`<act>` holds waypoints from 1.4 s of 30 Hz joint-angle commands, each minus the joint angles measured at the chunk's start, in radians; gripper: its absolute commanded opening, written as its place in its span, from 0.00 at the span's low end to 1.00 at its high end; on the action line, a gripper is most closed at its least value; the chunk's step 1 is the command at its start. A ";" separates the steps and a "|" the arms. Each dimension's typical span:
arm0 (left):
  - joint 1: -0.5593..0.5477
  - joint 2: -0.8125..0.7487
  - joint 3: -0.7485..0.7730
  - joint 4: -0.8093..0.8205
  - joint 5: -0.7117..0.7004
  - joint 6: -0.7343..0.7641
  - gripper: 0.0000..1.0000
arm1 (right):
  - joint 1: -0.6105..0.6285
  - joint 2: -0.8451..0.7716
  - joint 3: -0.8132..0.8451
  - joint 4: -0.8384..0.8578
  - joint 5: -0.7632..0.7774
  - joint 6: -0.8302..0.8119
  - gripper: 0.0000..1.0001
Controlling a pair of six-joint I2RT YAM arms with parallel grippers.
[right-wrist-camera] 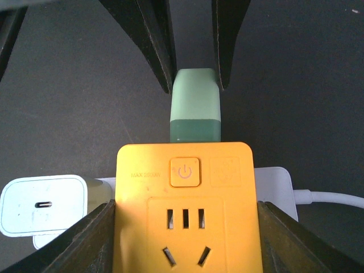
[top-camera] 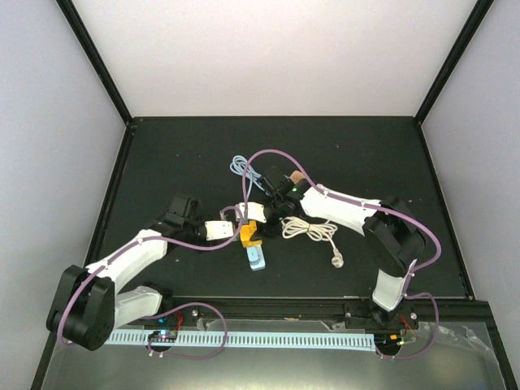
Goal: Pull the plug off the socket
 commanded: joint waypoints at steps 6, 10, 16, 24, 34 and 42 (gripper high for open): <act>0.210 0.017 0.047 -0.219 -0.075 0.159 0.02 | -0.016 0.067 -0.045 -0.091 0.154 0.028 0.01; 0.279 0.046 0.109 -0.254 -0.060 0.192 0.02 | -0.016 0.068 -0.047 -0.090 0.155 0.032 0.01; 0.363 0.148 0.195 -0.216 -0.054 0.168 0.02 | -0.016 0.070 -0.042 -0.092 0.147 0.033 0.01; 0.457 0.529 0.552 -0.302 -0.044 -0.046 0.02 | -0.016 0.063 -0.025 -0.095 0.132 0.047 0.03; 0.502 0.752 0.780 -0.427 0.039 -0.107 0.07 | -0.016 0.067 -0.005 -0.111 0.115 0.061 0.06; 0.547 0.861 0.883 -0.486 0.086 -0.146 0.11 | -0.017 0.077 0.008 -0.112 0.119 0.064 0.07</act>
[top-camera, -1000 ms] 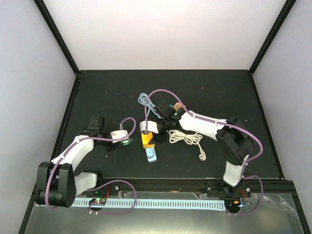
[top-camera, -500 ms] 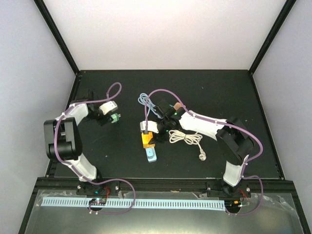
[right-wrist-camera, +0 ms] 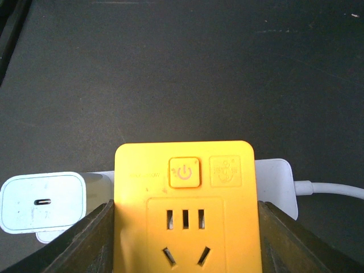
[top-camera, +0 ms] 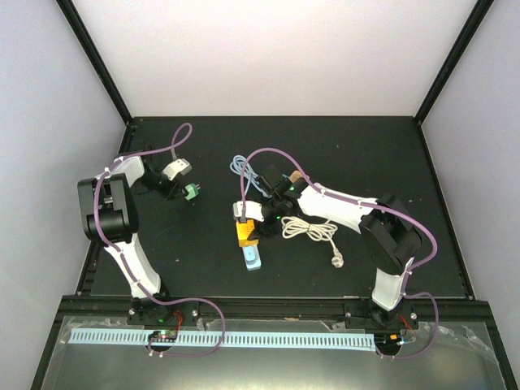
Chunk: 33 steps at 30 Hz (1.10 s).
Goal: Pull the plug off the socket
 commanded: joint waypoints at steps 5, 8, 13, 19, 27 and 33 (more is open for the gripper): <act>0.037 0.085 0.099 -0.087 0.039 -0.055 0.22 | -0.015 0.056 -0.016 -0.096 0.133 0.052 0.09; 0.037 0.096 0.105 -0.086 0.036 -0.067 0.36 | -0.016 0.053 -0.014 -0.096 0.128 0.055 0.16; 0.045 0.082 0.098 -0.046 0.025 -0.112 0.48 | -0.016 0.050 -0.009 -0.099 0.131 0.057 0.30; 0.050 0.018 0.086 -0.032 0.027 -0.129 0.71 | -0.016 0.046 -0.002 -0.099 0.131 0.055 0.46; 0.051 -0.170 0.006 0.045 0.015 -0.155 0.99 | -0.014 0.054 0.030 -0.109 0.129 0.046 0.48; 0.063 -0.371 -0.099 0.169 0.005 -0.251 0.99 | -0.014 0.068 0.052 -0.137 0.137 0.025 0.54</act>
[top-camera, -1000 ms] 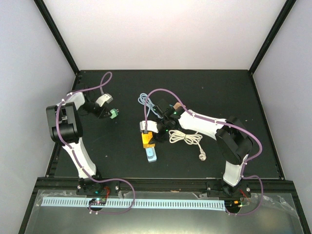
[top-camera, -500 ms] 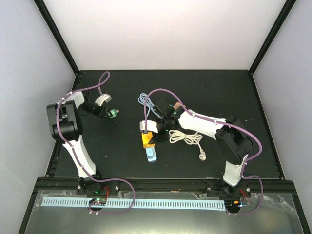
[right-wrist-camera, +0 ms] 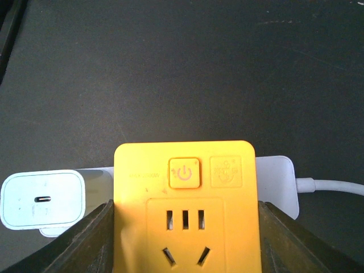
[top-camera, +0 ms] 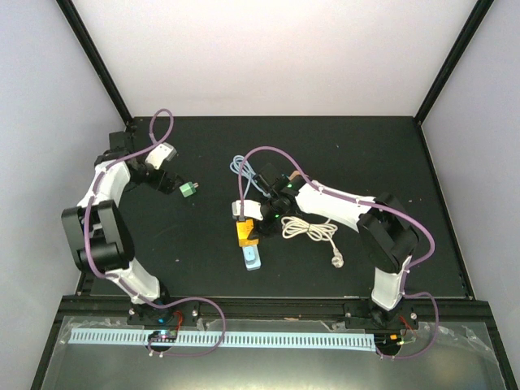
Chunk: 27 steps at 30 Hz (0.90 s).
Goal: Pull the plug off the socket
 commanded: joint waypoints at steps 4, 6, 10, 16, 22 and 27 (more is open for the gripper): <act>0.054 -0.222 -0.078 0.162 0.080 -0.161 0.99 | -0.010 0.049 0.001 -0.081 0.129 0.012 0.55; 0.056 -0.254 -0.077 0.140 0.103 -0.172 0.99 | -0.005 0.050 -0.002 -0.079 0.137 0.008 0.55; 0.056 -0.275 -0.047 0.043 0.168 -0.172 0.99 | 0.004 0.051 -0.008 -0.067 0.152 0.005 0.55; 0.043 -0.377 -0.161 0.112 0.169 -0.236 0.99 | 0.007 0.056 -0.009 -0.058 0.165 0.014 0.51; 0.018 -0.533 -0.324 0.250 0.141 -0.307 0.99 | 0.022 0.054 -0.021 -0.053 0.167 0.017 0.62; 0.014 -0.548 -0.338 0.256 0.149 -0.322 0.99 | 0.022 0.052 -0.010 -0.057 0.152 0.014 0.70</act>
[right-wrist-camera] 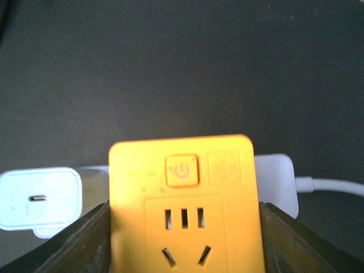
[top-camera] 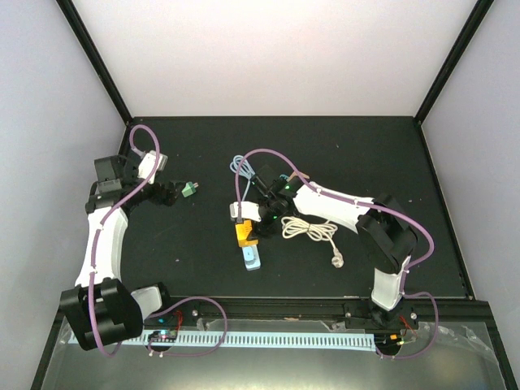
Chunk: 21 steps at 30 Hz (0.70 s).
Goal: Pull the plug off the socket
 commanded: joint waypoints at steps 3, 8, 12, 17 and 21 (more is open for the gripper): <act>-0.003 -0.009 0.004 0.066 0.015 -0.039 0.99 | 0.000 0.043 -0.011 -0.056 0.105 0.011 0.72; -0.004 -0.015 -0.008 0.066 0.016 -0.040 0.99 | 0.001 0.042 -0.001 -0.044 0.105 0.017 0.65; -0.006 -0.029 -0.024 0.067 0.019 -0.033 0.99 | 0.001 0.034 -0.002 -0.017 0.085 0.028 0.73; -0.010 -0.022 -0.017 0.052 0.028 -0.027 0.99 | 0.016 0.052 0.045 -0.042 0.082 0.002 0.88; -0.016 -0.020 -0.016 0.051 0.025 -0.031 0.99 | 0.034 0.067 0.083 -0.073 0.085 -0.029 0.89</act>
